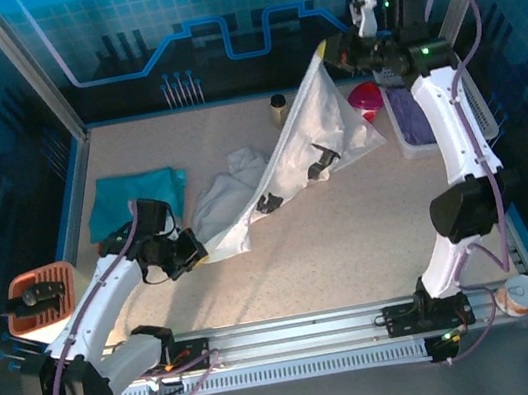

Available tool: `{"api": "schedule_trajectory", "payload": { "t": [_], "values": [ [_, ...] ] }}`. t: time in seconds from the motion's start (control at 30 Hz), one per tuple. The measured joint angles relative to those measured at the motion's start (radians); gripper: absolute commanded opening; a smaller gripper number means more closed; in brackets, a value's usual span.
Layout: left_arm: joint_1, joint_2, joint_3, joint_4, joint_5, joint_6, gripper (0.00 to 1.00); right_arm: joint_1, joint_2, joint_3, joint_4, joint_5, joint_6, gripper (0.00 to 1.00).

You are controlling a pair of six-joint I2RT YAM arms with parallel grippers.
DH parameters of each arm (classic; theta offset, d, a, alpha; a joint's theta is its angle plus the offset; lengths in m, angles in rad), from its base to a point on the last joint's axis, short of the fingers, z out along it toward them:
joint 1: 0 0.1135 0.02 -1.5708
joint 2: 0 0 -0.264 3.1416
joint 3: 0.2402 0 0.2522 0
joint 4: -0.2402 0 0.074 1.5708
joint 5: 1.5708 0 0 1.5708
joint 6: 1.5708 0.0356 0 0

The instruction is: Fold and stack the t-shirts

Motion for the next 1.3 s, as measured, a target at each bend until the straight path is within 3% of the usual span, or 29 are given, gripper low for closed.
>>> {"api": "schedule_trajectory", "payload": {
  "t": [0.23, 0.43, 0.6, 1.03, 1.2, 1.3],
  "values": [
    [-0.004, -0.003, -0.013, -0.001, 0.0, 0.001, 0.0, -0.099, -0.381, -0.624, -0.056, 0.173, 0.007, 0.0],
    [-0.004, -0.011, -0.064, -0.004, 0.001, 0.0, 0.0, -0.283, -0.69, -0.984, -0.132, 0.272, -0.019, 0.0],
    [-0.005, -0.011, -0.088, -0.013, 0.01, -0.017, 0.0, -0.388, -0.804, -1.234, -0.193, 0.317, -0.038, 0.0],
    [-0.017, -0.189, -0.148, -0.132, 0.027, -0.101, 0.01, -0.386, -0.924, -1.27, -0.355, 0.505, 0.075, 0.0],
    [-0.03, -0.184, -0.183, -0.136, 0.026, -0.126, 0.09, -0.387, -0.96, -1.269, -0.468, 0.585, 0.175, 0.0],
    [-0.039, -0.17, -0.188, -0.131, 0.026, -0.14, 0.25, -0.386, -0.988, -1.269, -0.523, 0.636, 0.24, 0.08]
  ]
}}
